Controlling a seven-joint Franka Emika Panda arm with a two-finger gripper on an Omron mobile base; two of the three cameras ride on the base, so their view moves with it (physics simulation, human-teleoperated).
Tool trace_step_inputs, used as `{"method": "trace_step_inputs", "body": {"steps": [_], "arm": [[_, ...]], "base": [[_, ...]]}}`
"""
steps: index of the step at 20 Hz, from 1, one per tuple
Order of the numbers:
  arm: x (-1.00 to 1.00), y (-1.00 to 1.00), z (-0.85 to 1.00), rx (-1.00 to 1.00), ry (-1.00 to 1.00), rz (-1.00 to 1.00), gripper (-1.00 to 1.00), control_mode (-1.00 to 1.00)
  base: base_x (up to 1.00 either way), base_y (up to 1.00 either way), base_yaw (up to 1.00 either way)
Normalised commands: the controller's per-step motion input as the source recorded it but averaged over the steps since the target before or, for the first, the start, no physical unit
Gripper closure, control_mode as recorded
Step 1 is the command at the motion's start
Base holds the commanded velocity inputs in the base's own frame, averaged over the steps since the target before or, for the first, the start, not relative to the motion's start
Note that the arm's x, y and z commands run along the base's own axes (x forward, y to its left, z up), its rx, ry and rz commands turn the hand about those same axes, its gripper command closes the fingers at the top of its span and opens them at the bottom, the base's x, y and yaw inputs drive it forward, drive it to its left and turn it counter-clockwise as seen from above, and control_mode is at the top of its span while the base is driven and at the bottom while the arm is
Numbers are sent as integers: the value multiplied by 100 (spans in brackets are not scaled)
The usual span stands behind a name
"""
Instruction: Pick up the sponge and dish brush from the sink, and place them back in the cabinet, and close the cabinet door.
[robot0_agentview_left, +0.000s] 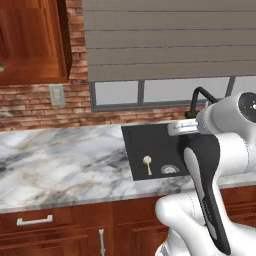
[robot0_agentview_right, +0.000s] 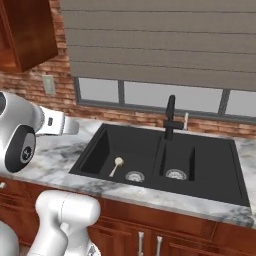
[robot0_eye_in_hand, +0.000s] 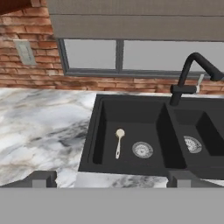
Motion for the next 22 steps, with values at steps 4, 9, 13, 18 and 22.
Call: {"method": "trace_step_inputs", "body": {"steps": [4, 9, 13, 18, 22], "arm": [[0, 0, 0, 0, 0, 0, -100, 100], [0, 0, 0, 0, 0, 0, -100, 100], [0, 0, 0, 0, 0, 0, -100, 100], [0, 0, 0, 0, 0, 0, -100, 100], [0, 0, 0, 0, 0, 0, -100, 100]], "base": [[0, -46, -9], [0, -48, -6], [12, -34, -4], [41, -8, 0], [55, 0, 0]]}}
